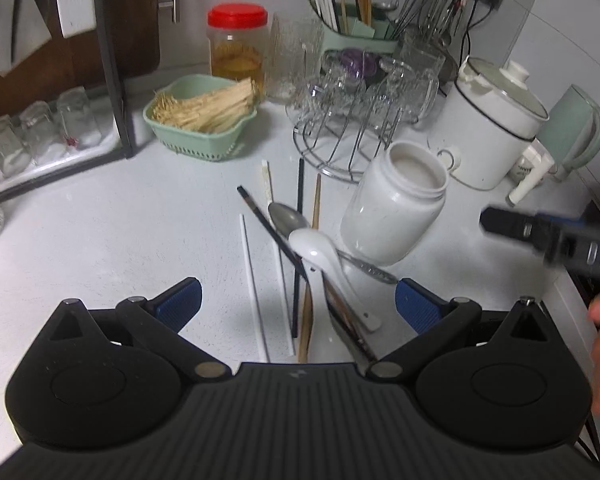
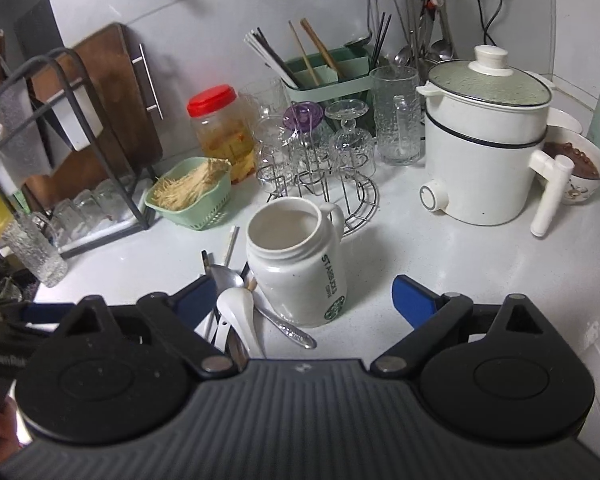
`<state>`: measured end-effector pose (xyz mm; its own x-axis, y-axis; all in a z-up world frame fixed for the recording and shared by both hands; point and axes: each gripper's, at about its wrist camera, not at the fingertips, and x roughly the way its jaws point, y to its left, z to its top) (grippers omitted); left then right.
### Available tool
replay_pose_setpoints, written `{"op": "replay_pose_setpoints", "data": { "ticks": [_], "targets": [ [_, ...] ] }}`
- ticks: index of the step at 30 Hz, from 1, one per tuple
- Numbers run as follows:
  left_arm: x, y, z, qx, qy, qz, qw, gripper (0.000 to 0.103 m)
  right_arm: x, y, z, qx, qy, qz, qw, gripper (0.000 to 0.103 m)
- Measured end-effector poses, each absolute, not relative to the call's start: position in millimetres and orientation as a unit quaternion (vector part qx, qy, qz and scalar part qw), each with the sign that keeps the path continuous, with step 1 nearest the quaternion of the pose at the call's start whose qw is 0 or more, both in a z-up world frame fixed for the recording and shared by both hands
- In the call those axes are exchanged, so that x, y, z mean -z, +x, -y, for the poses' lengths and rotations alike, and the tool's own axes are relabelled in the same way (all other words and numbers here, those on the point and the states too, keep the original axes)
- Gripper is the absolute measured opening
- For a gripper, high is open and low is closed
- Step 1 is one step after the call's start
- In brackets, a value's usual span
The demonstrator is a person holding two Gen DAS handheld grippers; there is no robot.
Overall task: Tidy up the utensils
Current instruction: 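Grasp the white Starbucks mug with the right tool while left tool nears the spoon, then grasp the white ceramic spoon with the left tool and lift it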
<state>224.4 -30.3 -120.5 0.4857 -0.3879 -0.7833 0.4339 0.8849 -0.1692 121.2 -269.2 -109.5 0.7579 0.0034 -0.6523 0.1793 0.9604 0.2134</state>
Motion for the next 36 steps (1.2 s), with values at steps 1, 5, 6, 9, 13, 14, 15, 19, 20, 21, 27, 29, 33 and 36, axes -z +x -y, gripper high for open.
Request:
{"op": "replay_pose_setpoints", "data": {
  "ticks": [1, 5, 6, 9, 13, 14, 15, 19, 20, 21, 27, 29, 33, 36],
  "targets": [
    [126.6, 226.4, 28.9, 0.243, 0.026, -0.452, 0.858, 0.103, 109.6, 124.9, 269.4, 0.053, 0.131, -0.345, 0.928, 0.096],
    [143.5, 229.3, 23.8, 0.252, 0.025, -0.457, 0.853, 0.103, 110.8, 140.7, 268.7, 0.05, 0.126, -0.361, 0.923, 0.095],
    [145.9, 229.4, 22.2, 0.255, 0.022, -0.457, 0.852, 0.103, 111.9, 145.0, 266.4, 0.045, 0.115, -0.365, 0.923, 0.095],
    [154.4, 231.2, 19.0, 0.26, 0.009, -0.462, 0.848, 0.103, 118.6, 159.5, 257.5, 0.035, 0.087, -0.378, 0.921, 0.095],
    [166.5, 231.6, 18.1, 0.261, -0.003, -0.469, 0.844, 0.103, 133.4, 173.0, 252.0, 0.029, 0.075, -0.393, 0.916, 0.095],
    [168.8, 230.8, 18.5, 0.262, -0.004, -0.47, 0.843, 0.103, 136.8, 175.8, 251.0, 0.027, 0.071, -0.395, 0.916, 0.095],
    [170.7, 229.5, 18.5, 0.264, -0.006, -0.47, 0.843, 0.103, 139.7, 178.6, 250.3, 0.025, 0.067, -0.395, 0.916, 0.095],
    [177.6, 229.8, 20.5, 0.272, -0.022, -0.475, 0.837, 0.092, 148.3, 192.5, 249.9, 0.024, 0.05, -0.389, 0.92, 0.095],
    [179.2, 230.6, 21.4, 0.268, -0.026, -0.479, 0.836, 0.088, 150.0, 196.8, 250.1, 0.021, 0.046, -0.389, 0.92, 0.095],
    [180.2, 231.2, 22.2, 0.266, -0.031, -0.48, 0.835, 0.086, 151.4, 201.2, 249.9, 0.019, 0.04, -0.388, 0.921, 0.095],
    [185.8, 238.5, 34.3, 0.268, -0.037, -0.488, 0.83, 0.066, 158.4, 222.0, 250.6, 0.006, 0.019, -0.381, 0.924, 0.088],
    [190.7, 242.9, 39.1, 0.268, -0.035, -0.489, 0.829, 0.061, 161.1, 226.2, 248.0, -0.001, 0.007, -0.383, 0.924, 0.089],
    [201.3, 252.3, 51.1, 0.266, -0.033, -0.494, 0.827, 0.05, 161.5, 227.5, 249.4, -0.022, -0.006, -0.383, 0.924, 0.088],
    [208.1, 259.1, 62.5, 0.263, -0.026, -0.5, 0.825, 0.045, 160.0, 227.1, 250.4, -0.031, -0.014, -0.389, 0.921, 0.088]
  ]
}}
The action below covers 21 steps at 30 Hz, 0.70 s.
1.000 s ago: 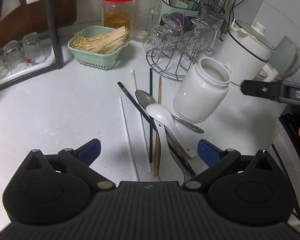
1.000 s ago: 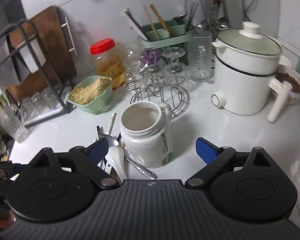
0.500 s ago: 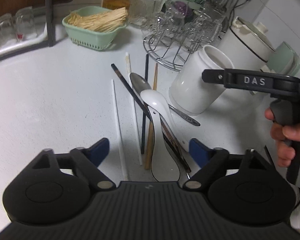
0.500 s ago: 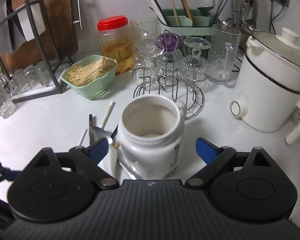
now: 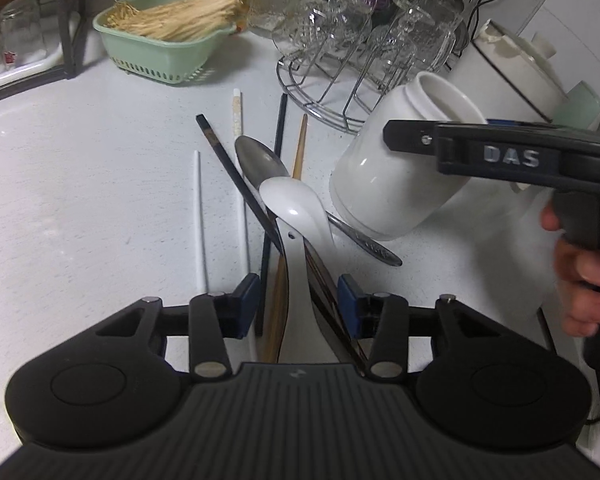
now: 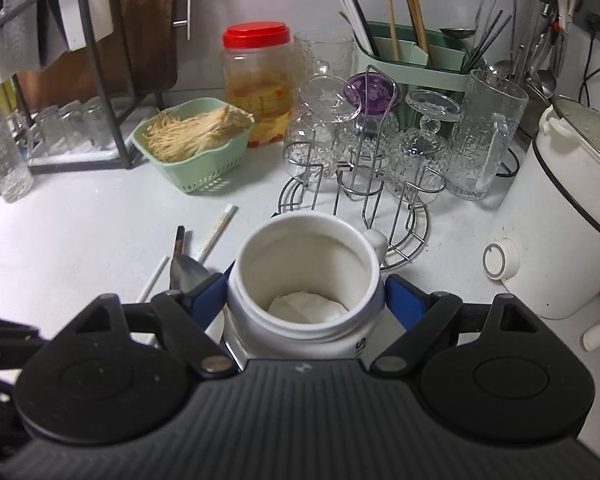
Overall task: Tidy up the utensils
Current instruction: 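Grasp the white ceramic spoon with the left tool and lift it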
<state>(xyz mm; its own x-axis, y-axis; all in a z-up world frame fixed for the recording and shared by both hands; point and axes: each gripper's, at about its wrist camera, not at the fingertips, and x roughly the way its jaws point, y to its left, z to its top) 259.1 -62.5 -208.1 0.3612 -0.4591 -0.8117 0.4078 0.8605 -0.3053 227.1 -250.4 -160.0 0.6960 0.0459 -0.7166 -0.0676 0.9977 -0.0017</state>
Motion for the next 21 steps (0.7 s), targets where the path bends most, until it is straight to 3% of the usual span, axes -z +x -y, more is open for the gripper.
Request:
{"op": "replay_pose_setpoints", "data": {
  "ticks": [9, 21],
  "targets": [
    [222.7, 274.5, 90.0, 0.244, 0.024, -0.511, 0.824, 0.026, 158.5, 214.4, 255.9, -0.047, -0.019, -0.399, 0.916, 0.088],
    [224.4, 285.3, 96.0, 0.219, 0.048, -0.515, 0.827, 0.016, 158.6, 199.5, 252.9, -0.064, -0.024, -0.398, 0.915, 0.088]
  ]
}}
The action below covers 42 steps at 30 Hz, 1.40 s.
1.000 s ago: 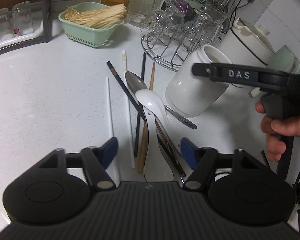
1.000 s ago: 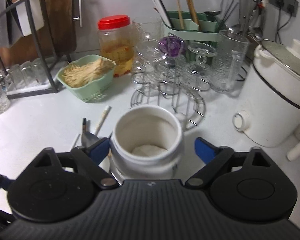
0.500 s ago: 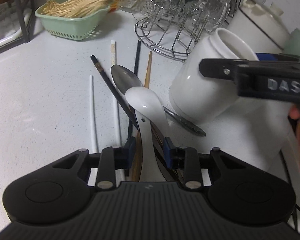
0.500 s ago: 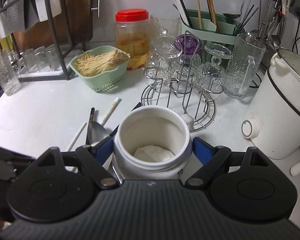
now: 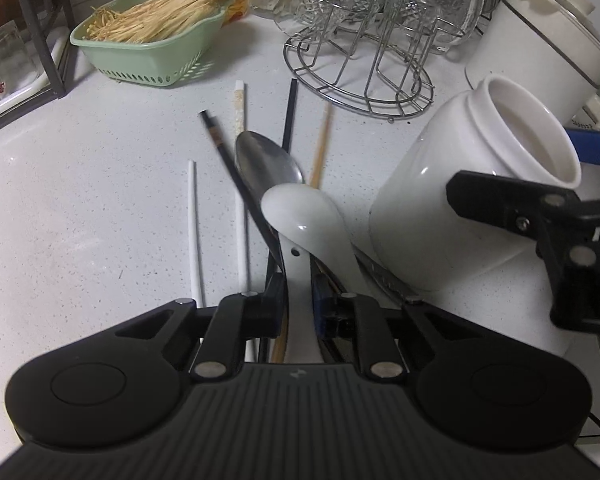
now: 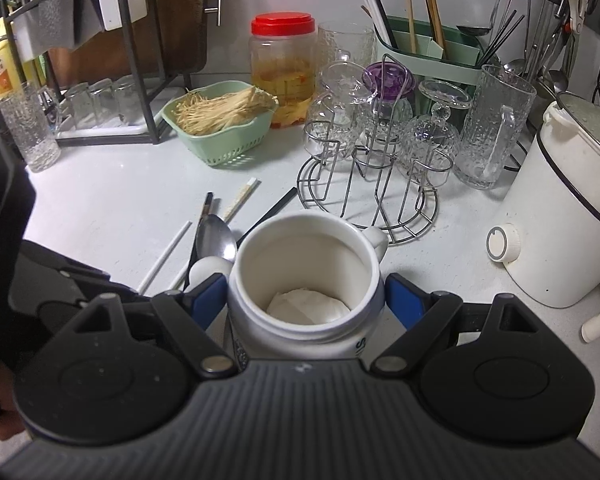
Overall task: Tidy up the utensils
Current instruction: 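Grasp the white ceramic spoon with the left tool and lift it, then carry the spoon over the mug and lower it in with left tool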
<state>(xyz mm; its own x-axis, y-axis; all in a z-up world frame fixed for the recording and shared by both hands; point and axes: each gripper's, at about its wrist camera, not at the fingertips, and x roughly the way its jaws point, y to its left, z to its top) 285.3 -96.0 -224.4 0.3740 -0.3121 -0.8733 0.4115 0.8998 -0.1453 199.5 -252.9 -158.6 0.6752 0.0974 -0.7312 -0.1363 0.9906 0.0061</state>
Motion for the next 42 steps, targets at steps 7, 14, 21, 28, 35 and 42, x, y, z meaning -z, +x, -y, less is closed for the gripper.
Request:
{"op": "replay_pose_setpoints", "data": {
  "ticks": [7, 14, 21, 28, 35, 42],
  "targets": [
    [213.0, 284.5, 78.6, 0.216, 0.025, -0.51, 0.832, 0.016, 159.0, 198.6, 251.9, -0.056, -0.022, -0.396, 0.916, 0.088],
    [185.7, 281.4, 60.3, 0.215, -0.002, -0.476, 0.853, 0.016, 159.9, 194.8, 245.2, -0.05, -0.02, -0.39, 0.919, 0.088],
    [162.1, 279.6, 54.2, 0.215, -0.006, -0.451, 0.866, 0.015, 160.6, 191.4, 237.4, -0.052, -0.026, -0.382, 0.922, 0.088],
    [143.8, 269.9, 56.2, 0.232, -0.017, -0.43, 0.872, 0.014, 161.3, 190.3, 235.5, -0.048, -0.031, -0.38, 0.923, 0.088],
    [119.4, 273.7, 51.3, 0.253, -0.033, -0.41, 0.876, 0.014, 162.0, 189.0, 233.6, -0.037, -0.028, -0.378, 0.925, 0.088],
    [85.3, 274.9, 45.7, 0.265, -0.05, -0.39, 0.88, 0.006, 162.2, 188.5, 230.6, -0.038, -0.028, -0.376, 0.925, 0.088]
  ]
}}
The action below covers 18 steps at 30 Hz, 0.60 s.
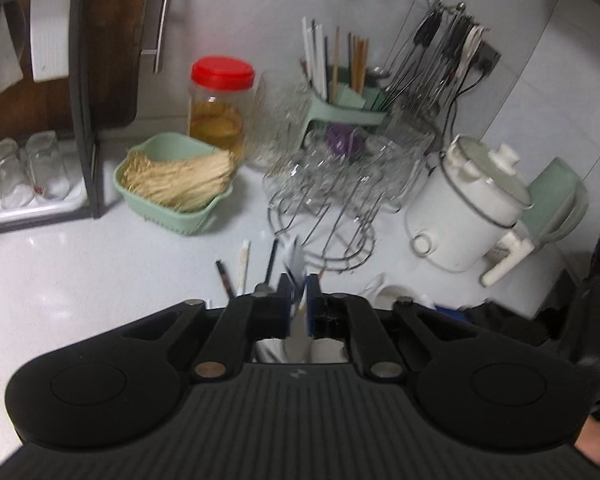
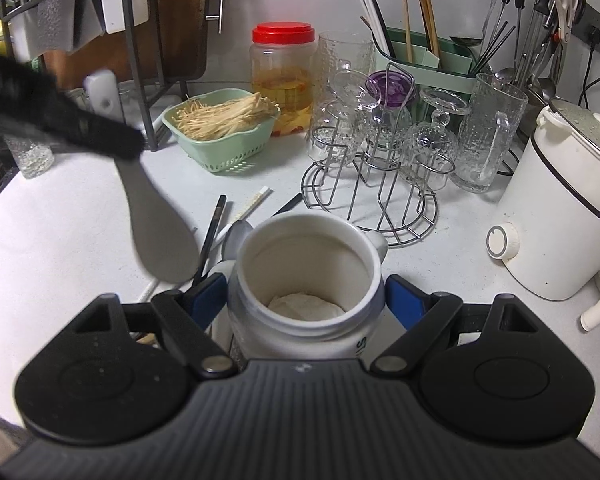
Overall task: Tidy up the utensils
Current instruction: 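Carry the spoon over the mug and lower it in with left tool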
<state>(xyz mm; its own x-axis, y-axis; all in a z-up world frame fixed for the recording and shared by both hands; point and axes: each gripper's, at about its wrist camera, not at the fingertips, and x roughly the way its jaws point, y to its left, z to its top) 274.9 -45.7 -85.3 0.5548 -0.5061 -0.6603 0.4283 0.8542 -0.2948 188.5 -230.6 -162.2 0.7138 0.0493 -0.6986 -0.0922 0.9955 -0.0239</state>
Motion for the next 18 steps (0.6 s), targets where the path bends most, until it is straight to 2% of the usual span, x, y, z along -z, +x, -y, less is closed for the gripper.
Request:
{"op": "replay_pose_setpoints", "data": {
  "ticks": [18],
  "targets": [
    [17.8, 273.8, 80.4, 0.332, -0.047, -0.367, 0.868, 0.006, 163.6, 190.4, 229.2, -0.04, -0.03, -0.375, 0.926, 0.088]
  ]
}}
